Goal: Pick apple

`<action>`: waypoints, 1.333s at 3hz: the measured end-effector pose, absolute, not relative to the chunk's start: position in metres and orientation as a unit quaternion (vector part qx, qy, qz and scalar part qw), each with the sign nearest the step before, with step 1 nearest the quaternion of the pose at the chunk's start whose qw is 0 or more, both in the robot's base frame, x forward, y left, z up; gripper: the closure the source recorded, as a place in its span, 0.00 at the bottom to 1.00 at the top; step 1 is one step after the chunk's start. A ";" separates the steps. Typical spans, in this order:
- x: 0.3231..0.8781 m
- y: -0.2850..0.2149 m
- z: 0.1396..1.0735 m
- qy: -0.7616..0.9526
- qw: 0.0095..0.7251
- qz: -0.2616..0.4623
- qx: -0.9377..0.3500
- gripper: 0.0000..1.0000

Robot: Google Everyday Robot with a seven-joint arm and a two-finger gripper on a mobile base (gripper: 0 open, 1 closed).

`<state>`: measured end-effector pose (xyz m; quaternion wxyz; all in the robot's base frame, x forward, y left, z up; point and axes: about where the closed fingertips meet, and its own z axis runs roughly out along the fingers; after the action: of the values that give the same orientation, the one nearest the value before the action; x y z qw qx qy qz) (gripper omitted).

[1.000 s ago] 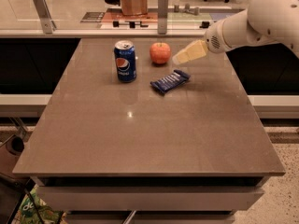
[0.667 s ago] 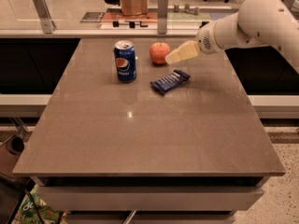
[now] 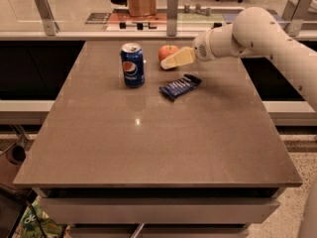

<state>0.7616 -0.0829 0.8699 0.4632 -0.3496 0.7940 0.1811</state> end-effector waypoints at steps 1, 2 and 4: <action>0.771 -0.066 0.855 0.791 0.461 0.204 -0.346 0.00; 0.780 -0.053 0.848 0.786 0.461 0.221 -0.347 0.00; 0.780 -0.048 0.844 0.786 0.459 0.224 -0.349 0.41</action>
Offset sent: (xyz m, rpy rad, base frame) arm 0.0302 0.0413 -0.0280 0.1048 0.0262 0.0554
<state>0.7800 -0.0479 0.8442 0.4588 -0.3487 0.7861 0.2236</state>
